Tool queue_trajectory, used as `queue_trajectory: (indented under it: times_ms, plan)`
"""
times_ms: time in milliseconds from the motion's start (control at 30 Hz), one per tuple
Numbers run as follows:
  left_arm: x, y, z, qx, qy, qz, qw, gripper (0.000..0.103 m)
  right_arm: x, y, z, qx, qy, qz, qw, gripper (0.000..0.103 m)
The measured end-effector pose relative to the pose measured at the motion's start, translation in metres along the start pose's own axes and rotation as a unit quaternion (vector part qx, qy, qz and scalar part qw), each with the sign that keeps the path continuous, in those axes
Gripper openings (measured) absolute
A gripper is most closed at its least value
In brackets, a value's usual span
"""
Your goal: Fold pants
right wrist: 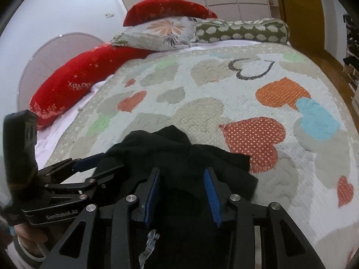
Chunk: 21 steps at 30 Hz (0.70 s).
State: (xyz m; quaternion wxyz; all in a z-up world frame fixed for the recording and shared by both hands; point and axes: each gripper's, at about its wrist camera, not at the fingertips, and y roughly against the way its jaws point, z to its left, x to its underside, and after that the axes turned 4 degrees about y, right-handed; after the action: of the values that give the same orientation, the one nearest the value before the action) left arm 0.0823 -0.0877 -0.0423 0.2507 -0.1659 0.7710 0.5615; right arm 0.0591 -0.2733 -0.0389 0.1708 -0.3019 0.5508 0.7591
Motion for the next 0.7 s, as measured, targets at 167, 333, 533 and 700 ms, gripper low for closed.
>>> queue_trajectory:
  times_ms: [167, 333, 533, 700]
  plan:
    - [0.014, 0.018, -0.005, -0.008, -0.003, -0.009, 0.9999, 0.073, 0.012, 0.026, 0.014, -0.001, 0.014, -0.012, 1.000, 0.039]
    - [0.025, 0.025, -0.013, -0.014, -0.014, -0.010, 0.9998, 0.073, 0.027, 0.027, 0.025, 0.003, 0.032, 0.008, 0.999, 0.039]
    - [0.035, 0.026, -0.015, -0.015, -0.016, -0.009, 0.9997, 0.073, 0.045, 0.026, 0.028, -0.001, 0.033, 0.021, 0.999, 0.039]
    - [0.042, 0.022, -0.014, -0.012, -0.012, -0.005, 0.9998, 0.073, 0.056, 0.024, 0.025, 0.002, 0.037, 0.027, 0.999, 0.039]
